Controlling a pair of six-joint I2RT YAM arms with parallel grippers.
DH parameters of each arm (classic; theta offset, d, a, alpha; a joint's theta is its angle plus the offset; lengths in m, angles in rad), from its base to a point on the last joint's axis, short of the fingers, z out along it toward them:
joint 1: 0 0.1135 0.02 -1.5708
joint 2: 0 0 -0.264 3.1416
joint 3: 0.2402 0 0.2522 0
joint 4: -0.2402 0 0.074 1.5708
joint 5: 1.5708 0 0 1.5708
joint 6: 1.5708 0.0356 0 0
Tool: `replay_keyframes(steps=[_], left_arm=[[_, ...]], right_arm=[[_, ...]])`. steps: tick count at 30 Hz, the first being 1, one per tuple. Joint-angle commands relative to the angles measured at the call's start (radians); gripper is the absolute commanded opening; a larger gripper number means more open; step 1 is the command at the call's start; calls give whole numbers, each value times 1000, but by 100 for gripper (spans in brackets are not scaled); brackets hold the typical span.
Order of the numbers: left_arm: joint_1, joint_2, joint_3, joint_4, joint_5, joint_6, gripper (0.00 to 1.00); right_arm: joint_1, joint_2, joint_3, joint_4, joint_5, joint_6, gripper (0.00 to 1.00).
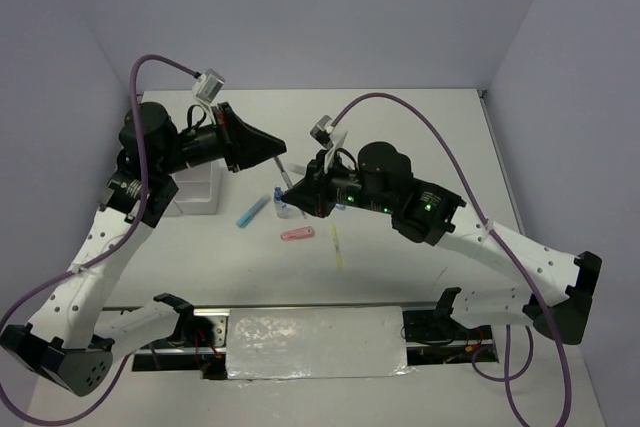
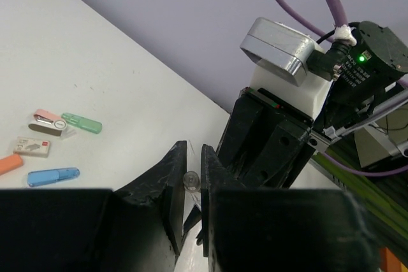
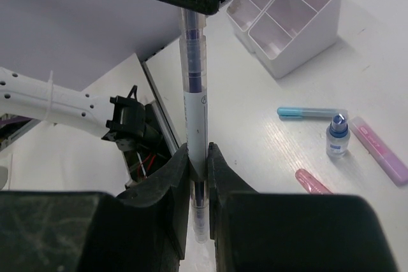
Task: Sort the stationery into containers
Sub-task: Close the pen cap on the pen.
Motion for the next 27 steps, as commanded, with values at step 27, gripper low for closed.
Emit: replay_keyframes(steps=[27], left_arm=[[-119, -24, 35, -257, -188, 160, 26]], right_arm=[[-80, 13, 63, 351, -6, -22, 0]])
